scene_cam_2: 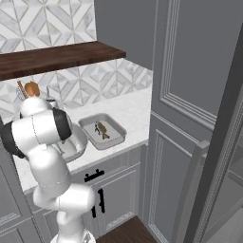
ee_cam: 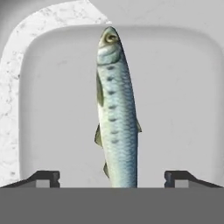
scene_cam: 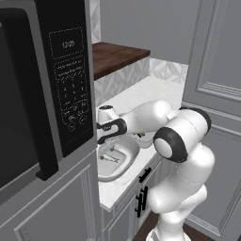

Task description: Place one sweet potato and one fish in each tupperware on the nearby counter, to pack two identical lunches.

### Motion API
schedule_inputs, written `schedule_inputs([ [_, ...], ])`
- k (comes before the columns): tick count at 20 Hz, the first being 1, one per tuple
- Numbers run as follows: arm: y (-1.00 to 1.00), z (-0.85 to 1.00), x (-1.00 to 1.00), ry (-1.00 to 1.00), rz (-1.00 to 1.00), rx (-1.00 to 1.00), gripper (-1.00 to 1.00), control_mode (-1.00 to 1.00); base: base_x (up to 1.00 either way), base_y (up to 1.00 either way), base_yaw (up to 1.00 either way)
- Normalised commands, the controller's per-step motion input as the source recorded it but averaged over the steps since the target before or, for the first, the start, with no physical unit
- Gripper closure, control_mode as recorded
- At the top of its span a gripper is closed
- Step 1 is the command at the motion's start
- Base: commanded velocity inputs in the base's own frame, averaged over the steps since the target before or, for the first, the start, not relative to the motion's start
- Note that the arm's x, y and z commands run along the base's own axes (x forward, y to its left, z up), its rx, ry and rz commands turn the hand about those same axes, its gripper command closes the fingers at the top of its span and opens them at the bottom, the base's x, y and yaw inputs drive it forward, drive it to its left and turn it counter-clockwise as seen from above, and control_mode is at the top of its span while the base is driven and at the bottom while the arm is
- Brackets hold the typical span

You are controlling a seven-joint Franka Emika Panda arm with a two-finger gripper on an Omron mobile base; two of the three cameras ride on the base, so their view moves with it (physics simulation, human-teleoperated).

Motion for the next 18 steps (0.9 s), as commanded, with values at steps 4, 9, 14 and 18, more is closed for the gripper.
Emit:
schedule_inputs([
  [4, -0.39, 0.95, -0.44, -0.01, 0.00, 0.00, -1.00, -1.00, 0.00, 0.00, 0.00],
  [9, -0.69, 0.90, -0.56, 0.00, -0.03, 0.03, -1.00, -1.00, 0.00, 0.00, 0.00],
  [14, -0.87, 0.62, -0.74, 0.00, -0.07, 0.00, -1.00, -1.00, 0.00, 0.00, 0.00],
  [18, -0.79, 0.48, -0.94, 0.00, -0.15, 0.00, -1.00, -1.00, 0.00, 0.00, 0.00],
])
